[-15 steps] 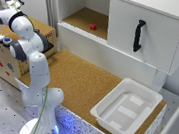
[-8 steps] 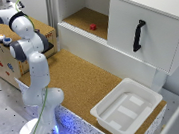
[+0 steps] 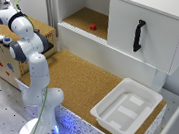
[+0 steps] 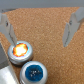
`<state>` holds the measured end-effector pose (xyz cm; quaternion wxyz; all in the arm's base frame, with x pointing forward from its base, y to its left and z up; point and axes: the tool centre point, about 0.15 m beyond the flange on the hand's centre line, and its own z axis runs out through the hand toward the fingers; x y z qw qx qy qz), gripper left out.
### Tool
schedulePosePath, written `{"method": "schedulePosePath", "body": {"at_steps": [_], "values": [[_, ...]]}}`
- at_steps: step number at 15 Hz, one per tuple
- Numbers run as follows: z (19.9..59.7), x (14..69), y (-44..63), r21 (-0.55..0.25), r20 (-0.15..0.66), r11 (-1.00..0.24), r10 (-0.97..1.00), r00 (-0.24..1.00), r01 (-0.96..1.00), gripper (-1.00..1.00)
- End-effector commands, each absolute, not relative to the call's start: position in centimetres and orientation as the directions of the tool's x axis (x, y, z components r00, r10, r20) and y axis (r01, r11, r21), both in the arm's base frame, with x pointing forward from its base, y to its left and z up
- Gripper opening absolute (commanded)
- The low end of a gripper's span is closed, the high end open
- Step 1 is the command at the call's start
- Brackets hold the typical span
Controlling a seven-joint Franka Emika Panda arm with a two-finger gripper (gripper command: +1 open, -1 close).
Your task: Turn on the red light lamp
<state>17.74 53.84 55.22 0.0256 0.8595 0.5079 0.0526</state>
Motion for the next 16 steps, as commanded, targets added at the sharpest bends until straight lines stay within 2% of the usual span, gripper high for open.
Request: {"method": "schedulePosePath", "body": {"at_steps": [1,2,3,4,7,12,14,16], "values": [[55.1,18.5,54.1,0.102,0.048,-0.49,0.871,0.488,0.866,1.0],[54.5,19.4,53.6,-0.029,0.055,-0.519,0.852,0.52,0.854,1.0],[54.6,19.7,53.4,-0.064,0.089,-0.497,0.861,0.501,0.866,1.0],[54.6,20.1,52.8,-0.132,0.106,-0.514,0.843,0.528,0.848,1.0],[54.4,21.2,49.8,-0.147,0.116,-0.586,0.79,0.602,0.797,1.0],[54.1,22.7,42.3,-0.062,0.082,-0.7,0.706,0.703,0.711,1.0],[53.9,23.2,39.3,-0.058,0.077,-0.729,0.677,0.732,0.682,1.0],[53.1,23.9,36.4,-0.043,0.036,-0.769,0.637,0.77,0.638,1.0]]}}
